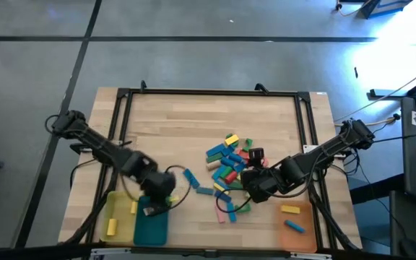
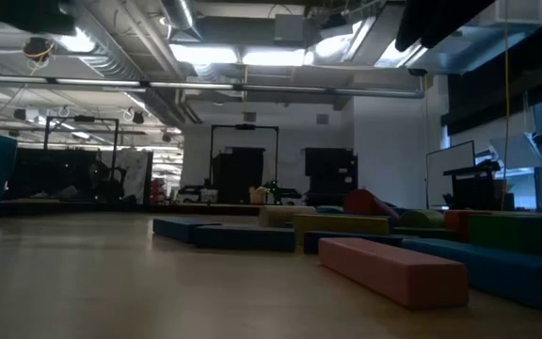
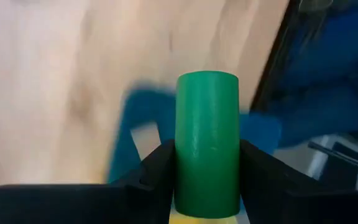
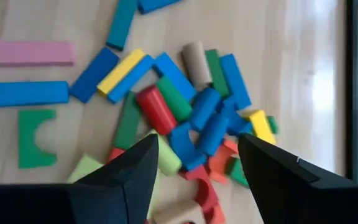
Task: Sort blocks by size
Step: Put the green cylindrical block into the yellow bin
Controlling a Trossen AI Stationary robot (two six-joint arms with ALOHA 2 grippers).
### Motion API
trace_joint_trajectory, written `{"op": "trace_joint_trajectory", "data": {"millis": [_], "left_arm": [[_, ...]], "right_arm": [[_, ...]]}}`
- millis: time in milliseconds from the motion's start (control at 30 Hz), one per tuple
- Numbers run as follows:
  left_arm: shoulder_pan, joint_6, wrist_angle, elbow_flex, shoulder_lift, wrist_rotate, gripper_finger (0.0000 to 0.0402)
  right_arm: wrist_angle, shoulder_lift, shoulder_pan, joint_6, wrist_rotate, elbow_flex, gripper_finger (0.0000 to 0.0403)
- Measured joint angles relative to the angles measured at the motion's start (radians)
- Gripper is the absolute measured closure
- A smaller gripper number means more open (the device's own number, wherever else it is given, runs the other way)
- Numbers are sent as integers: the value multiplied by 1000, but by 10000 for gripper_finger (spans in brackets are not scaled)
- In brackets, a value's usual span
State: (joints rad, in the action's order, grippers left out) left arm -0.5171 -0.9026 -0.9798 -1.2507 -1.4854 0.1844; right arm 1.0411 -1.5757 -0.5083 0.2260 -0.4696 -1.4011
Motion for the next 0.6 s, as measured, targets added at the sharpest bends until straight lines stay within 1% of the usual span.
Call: {"op": "trace_joint_trajectory", "data": {"millis": [167, 300, 367, 600], "left_arm": [[-144, -215, -51, 1, 0, 20, 271], [-243, -384, -82, 1, 0, 20, 271], [-287, -472, -109, 1, 0, 20, 271], [-419, -802, -191, 1, -5, 19, 270]], "right_arm": [[-131, 0, 14, -1, 36, 91, 178], [-227, 0, 28, 0, 43, 163, 178], [-273, 0, 40, 0, 52, 201, 178], [-465, 0, 73, 2, 131, 322, 178]]}}
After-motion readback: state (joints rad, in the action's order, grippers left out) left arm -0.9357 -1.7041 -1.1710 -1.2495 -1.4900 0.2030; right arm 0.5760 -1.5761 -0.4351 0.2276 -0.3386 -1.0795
